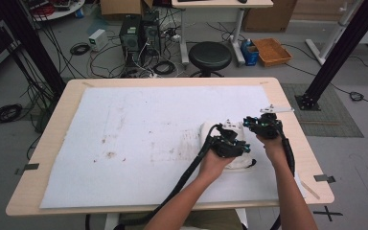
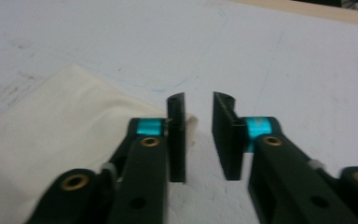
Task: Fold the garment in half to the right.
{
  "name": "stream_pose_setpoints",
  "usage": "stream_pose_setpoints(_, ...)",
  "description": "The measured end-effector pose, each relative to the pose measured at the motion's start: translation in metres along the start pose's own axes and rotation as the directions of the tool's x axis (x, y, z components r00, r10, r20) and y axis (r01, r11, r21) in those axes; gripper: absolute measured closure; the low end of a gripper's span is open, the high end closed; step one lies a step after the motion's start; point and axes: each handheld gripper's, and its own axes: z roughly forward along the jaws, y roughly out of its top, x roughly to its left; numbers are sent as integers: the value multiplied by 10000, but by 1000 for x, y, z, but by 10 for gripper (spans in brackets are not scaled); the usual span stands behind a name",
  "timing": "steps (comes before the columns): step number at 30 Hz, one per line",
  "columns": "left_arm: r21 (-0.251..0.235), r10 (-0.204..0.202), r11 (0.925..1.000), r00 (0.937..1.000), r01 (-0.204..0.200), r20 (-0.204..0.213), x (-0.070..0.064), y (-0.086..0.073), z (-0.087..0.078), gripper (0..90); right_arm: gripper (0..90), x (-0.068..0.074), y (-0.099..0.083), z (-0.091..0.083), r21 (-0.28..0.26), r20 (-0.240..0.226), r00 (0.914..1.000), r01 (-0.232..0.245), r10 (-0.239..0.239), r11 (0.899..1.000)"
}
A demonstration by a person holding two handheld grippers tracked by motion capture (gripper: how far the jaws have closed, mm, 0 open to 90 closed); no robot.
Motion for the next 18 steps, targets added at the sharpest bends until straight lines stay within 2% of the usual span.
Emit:
stream_pose_setpoints(3,-396,297,9987,9971,-325,-694,16,1,-26,604,610,-4,-4,-13,-138,36,9995,-324,325,9994)
stream_pose_setpoints(4,-595,386,9972,9939,-449,-1033,25,1,-38,568,594,-4,-6,-17,-198,55,9994,-342,343,9992)
stream_pose_setpoints(6,-909,374,9945,9876,-517,-1527,37,-1,-57,484,529,-2,-11,-26,-146,-213,9993,-320,317,9994)
stream_pose_setpoints(7,-1040,401,9928,9824,-598,-1826,45,-4,-70,458,500,0,-14,-29,-29,-380,9990,-225,224,9997)
stream_pose_setpoints(8,-1150,446,9909,9779,-693,-2042,52,-8,-80,442,486,5,-18,-33,189,-538,9985,93,-82,9998)
stream_pose_setpoints(10,-1482,384,9863,9737,-731,-2245,66,-17,-101,394,463,13,-25,-38,472,-855,9953,493,-451,9977)
stream_pose_setpoints(12,-1637,306,9837,9669,-740,-2532,77,-27,-117,356,466,25,-31,-43,785,-1412,9872,862,-745,9932)
stream_pose_setpoints(14,-1847,186,9802,9617,-714,-2733,91,-41,-138,332,542,38,-36,-47,1245,-1906,9761,1292,-1041,9838)
stream_pose_setpoints(16,-1933,103,9787,9561,-697,-2928,103,-53,-155,329,611,51,-42,-48,1631,-2167,9642,1898,-1526,9682)
stream_pose_setpoints(18,-1986,-37,9782,9504,-612,-3109,112,-61,-170,327,683,58,-49,-45,2327,-1752,9591,2596,-2221,9373)
